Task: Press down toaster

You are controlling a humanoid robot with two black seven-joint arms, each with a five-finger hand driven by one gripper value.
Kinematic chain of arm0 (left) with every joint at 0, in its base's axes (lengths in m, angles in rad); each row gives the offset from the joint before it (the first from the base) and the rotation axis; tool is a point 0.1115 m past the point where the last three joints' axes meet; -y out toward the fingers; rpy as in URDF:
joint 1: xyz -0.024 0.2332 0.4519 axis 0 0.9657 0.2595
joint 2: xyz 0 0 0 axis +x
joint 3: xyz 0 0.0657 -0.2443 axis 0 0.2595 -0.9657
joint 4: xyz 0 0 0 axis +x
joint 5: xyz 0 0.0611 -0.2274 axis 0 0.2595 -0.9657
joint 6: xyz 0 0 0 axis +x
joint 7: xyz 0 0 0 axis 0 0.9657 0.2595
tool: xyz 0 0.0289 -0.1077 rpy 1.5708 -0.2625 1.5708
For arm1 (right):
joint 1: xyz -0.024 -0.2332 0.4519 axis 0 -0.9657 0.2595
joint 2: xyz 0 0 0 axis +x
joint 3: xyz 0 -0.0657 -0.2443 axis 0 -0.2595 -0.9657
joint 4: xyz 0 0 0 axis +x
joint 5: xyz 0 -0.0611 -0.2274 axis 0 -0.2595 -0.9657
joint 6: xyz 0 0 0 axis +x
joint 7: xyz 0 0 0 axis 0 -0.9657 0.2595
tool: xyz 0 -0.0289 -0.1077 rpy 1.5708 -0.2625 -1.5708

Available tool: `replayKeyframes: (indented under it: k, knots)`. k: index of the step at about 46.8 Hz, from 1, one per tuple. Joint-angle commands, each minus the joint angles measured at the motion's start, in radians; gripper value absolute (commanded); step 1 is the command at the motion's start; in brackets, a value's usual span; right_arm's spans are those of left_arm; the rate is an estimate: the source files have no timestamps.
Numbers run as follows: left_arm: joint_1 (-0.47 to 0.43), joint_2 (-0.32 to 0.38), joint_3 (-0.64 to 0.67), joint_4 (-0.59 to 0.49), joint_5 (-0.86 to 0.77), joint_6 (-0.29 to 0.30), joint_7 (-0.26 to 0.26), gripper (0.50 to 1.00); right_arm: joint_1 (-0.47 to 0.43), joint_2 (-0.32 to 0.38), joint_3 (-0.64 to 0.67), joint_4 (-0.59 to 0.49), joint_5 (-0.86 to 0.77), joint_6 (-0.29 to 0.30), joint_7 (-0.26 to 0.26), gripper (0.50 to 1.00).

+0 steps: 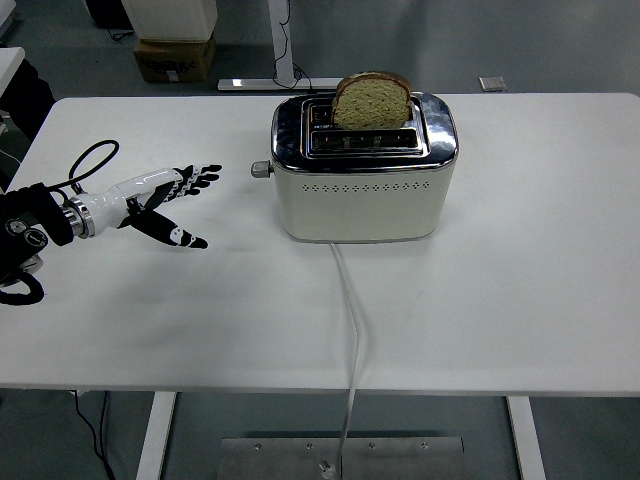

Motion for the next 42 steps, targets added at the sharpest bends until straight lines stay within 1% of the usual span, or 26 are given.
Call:
replayKeyframes:
  k: [1, 8, 9, 16, 21, 27, 33, 37, 42]
  knots:
    - [0.003, 0.0, 0.002, 0.01, -0.038, 0.001, 0.0, 1.0, 0.001, 0.0, 0.0, 0.0, 0.0, 0.0, 0.0, 0.998]
    - [0.003, -0.003, 0.0, 0.042, -0.121, 0.007, 0.0, 1.0, 0.001, 0.0, 0.0, 0.0, 0.0, 0.0, 0.0, 1.0]
    - [0.001, -0.003, 0.0, 0.053, -0.188, 0.019, -0.001, 1.0, -0.001, 0.0, 0.0, -0.001, 0.0, 0.0, 0.0, 0.998]
    - [0.0, -0.001, 0.0, 0.062, -0.366, 0.058, 0.0, 1.0, -0.001, 0.0, 0.0, -0.001, 0.0, 0.0, 0.0, 0.998]
    - [0.0, -0.001, 0.0, 0.062, -0.466, 0.062, -0.001, 1.0, -0.001, 0.0, 0.0, 0.0, 0.002, 0.0, 0.0, 0.998]
    - [0.001, -0.003, -0.002, 0.064, -0.53, 0.076, -0.001, 1.0, -0.001, 0.0, 0.0, 0.0, 0.0, 0.0, 0.0, 0.998]
    - [0.0, -0.003, -0.005, 0.093, -0.613, 0.079, -0.006, 1.0, 0.001, 0.0, 0.0, 0.0, 0.0, 0.0, 0.0, 1.0]
    - [-0.003, -0.004, -0.005, 0.108, -0.691, 0.079, -0.02, 1.0, -0.001, 0.0, 0.0, 0.0, 0.0, 0.0, 0.0, 0.998]
    - [-0.012, -0.007, -0.006, 0.124, -0.79, 0.081, -0.02, 1.0, 0.001, 0.0, 0.0, 0.0, 0.0, 0.0, 0.0, 0.998]
